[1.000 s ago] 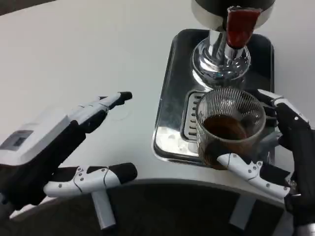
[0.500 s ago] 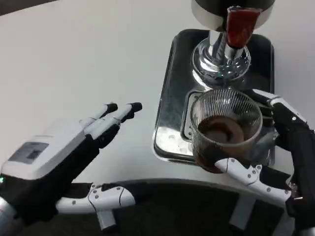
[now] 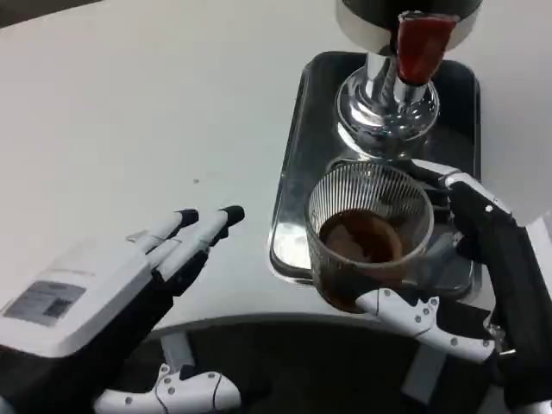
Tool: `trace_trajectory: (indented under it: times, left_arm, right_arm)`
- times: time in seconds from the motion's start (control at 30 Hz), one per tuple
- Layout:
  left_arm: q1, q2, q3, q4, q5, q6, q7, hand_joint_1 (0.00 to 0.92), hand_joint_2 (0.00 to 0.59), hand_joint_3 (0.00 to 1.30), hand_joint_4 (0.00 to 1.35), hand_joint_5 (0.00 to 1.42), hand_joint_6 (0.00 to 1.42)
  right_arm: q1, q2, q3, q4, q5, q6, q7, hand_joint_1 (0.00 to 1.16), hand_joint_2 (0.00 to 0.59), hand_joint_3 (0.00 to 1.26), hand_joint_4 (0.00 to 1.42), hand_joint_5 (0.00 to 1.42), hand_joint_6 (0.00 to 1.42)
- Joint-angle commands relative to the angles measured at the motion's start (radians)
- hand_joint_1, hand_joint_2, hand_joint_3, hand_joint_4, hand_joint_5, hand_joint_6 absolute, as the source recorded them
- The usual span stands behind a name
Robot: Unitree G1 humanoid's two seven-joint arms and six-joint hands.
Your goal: Grasp the cup under the faucet to collect the drink, then remove the cup.
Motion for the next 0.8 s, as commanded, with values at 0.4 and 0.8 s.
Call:
trace_trajectory:
  times: [0.4, 0.8]
  left_arm:
    - [0.164, -0.05, 0.116, -0.144, 0.019, 0.046, -0.04, 0.0, 0.109, 0.0, 0.0, 0.0, 0.09]
    - [0.194, -0.066, 0.16, -0.174, 0.001, 0.04, -0.058, 0.0, 0.103, 0.0, 0.0, 0.0, 0.08]
  right_arm:
    - [0.003, -0.019, 0.034, -0.045, 0.049, -0.077, 0.063, 0.84, 0.217, 0.75, 0.79, 0.92, 1.02]
    - [0.001, -0.04, 0.029, -0.052, 0.079, -0.078, 0.099, 0.84, 0.217, 0.76, 0.8, 0.93, 1.04]
